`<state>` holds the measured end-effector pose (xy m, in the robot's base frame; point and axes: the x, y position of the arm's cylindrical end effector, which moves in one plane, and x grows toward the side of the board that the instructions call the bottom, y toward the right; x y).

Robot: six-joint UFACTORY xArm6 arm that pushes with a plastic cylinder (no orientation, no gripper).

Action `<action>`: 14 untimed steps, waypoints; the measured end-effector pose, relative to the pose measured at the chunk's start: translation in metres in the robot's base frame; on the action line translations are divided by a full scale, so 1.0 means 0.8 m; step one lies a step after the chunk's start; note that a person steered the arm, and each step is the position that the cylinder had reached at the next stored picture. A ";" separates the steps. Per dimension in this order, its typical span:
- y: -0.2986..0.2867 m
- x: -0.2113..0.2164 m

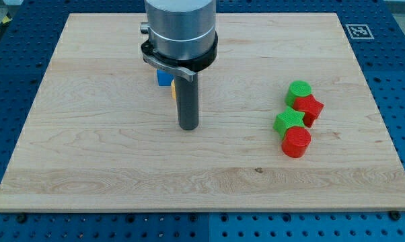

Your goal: Move the yellow heart close to the green star

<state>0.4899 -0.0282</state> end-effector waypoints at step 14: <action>0.007 -0.126</action>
<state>0.3893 -0.0229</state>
